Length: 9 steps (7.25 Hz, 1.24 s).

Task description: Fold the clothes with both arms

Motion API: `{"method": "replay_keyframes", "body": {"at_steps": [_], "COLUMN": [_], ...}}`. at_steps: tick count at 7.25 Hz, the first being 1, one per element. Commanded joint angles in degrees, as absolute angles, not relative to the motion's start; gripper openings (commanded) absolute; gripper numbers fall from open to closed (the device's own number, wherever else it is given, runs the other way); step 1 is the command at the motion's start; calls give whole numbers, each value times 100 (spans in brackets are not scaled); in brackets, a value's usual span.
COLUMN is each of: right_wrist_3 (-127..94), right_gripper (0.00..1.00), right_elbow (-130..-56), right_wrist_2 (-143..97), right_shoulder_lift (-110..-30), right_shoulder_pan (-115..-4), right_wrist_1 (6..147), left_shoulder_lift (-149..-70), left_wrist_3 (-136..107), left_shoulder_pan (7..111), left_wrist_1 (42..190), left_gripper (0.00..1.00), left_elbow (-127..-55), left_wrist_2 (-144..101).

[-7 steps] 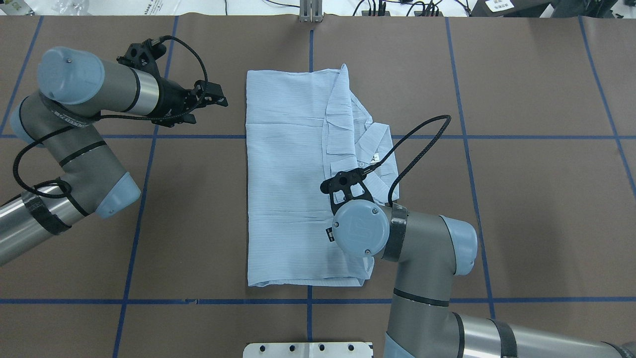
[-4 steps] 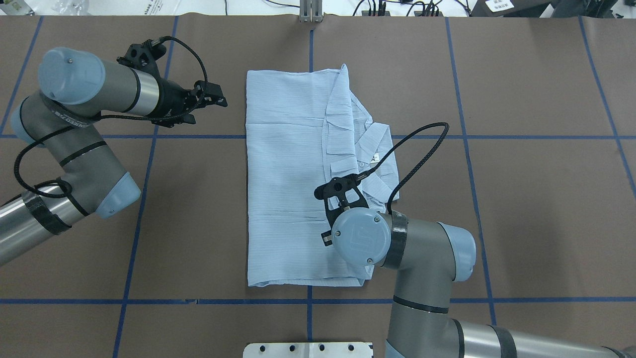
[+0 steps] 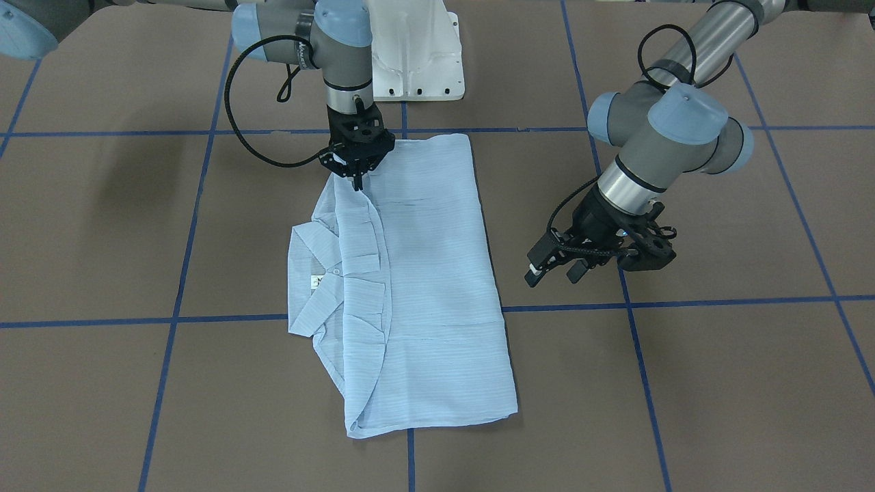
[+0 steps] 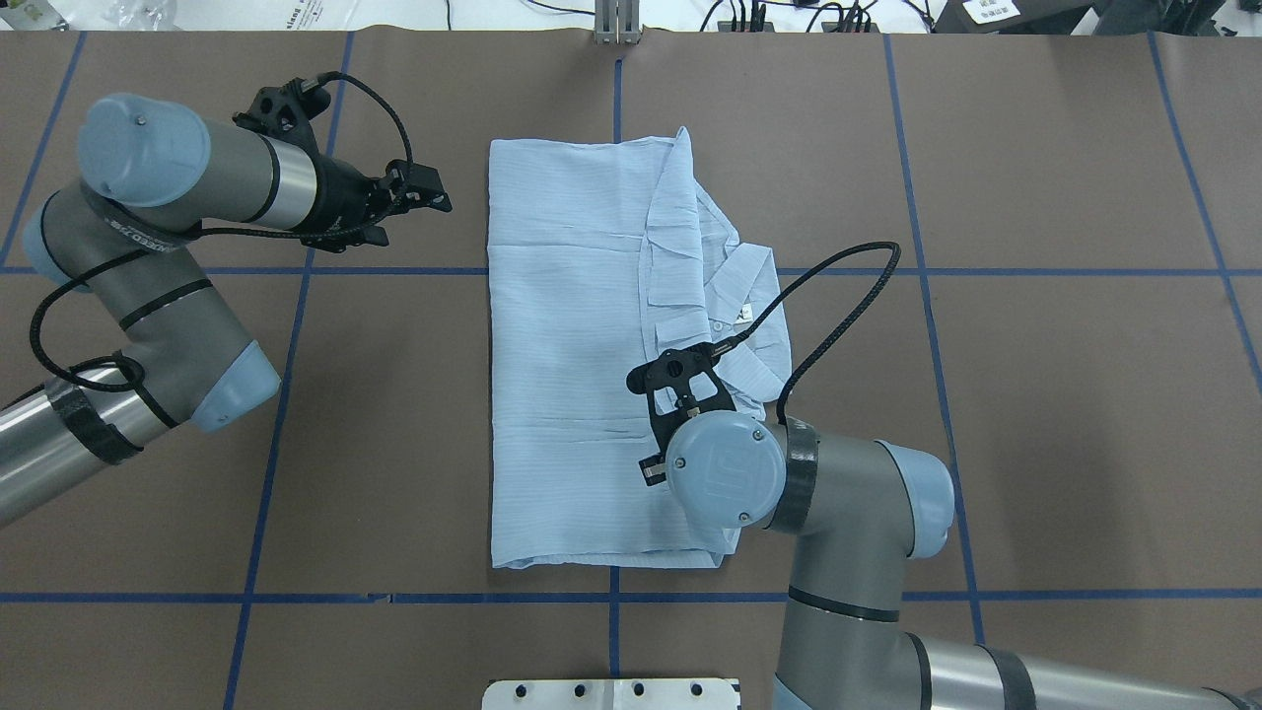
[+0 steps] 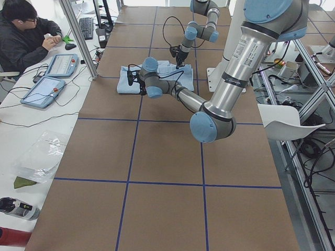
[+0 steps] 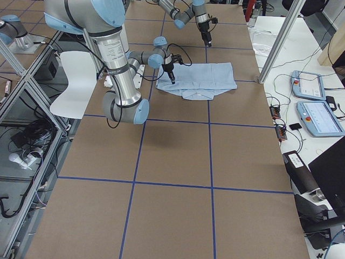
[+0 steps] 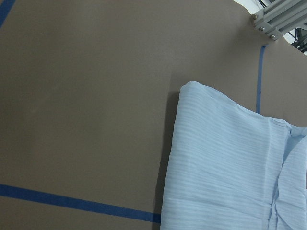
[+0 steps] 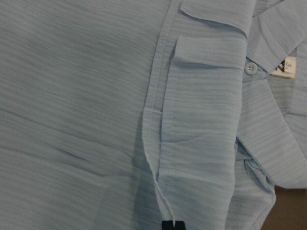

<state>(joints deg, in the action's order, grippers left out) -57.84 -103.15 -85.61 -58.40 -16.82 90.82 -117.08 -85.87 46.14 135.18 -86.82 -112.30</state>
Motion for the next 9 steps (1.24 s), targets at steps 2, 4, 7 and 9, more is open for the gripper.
{"method": "replay_keyframes", "body": {"at_steps": [2, 4, 7, 9], "right_wrist_3": [-5783, -5810, -5871, -5924], "right_gripper": [0, 0, 5, 100], "right_elbow": [-10695, -10828, -10855, -10837], "right_wrist_2": [-8569, -8569, -8569, -8552], "right_shoulder_lift": [-6301, -6485, -6653, -6645], "right_shoulder_pan": [-1722, -1731, -1749, -1784], "right_wrist_1": [9158, 9167, 9176, 9167], "left_shoulder_lift": [-11733, -11742, -11751, -11751], "left_wrist_3": [-8596, -8596, -8596, -8596], "left_shoulder_pan": [4606, 4562, 4562, 4562], "left_wrist_1": [13518, 13509, 13518, 13518], "left_gripper": [100, 100, 100, 100], "left_elbow": [-8675, -8649, -8622, -8622], "left_wrist_2": [-11224, -11215, -11215, -11215]}}
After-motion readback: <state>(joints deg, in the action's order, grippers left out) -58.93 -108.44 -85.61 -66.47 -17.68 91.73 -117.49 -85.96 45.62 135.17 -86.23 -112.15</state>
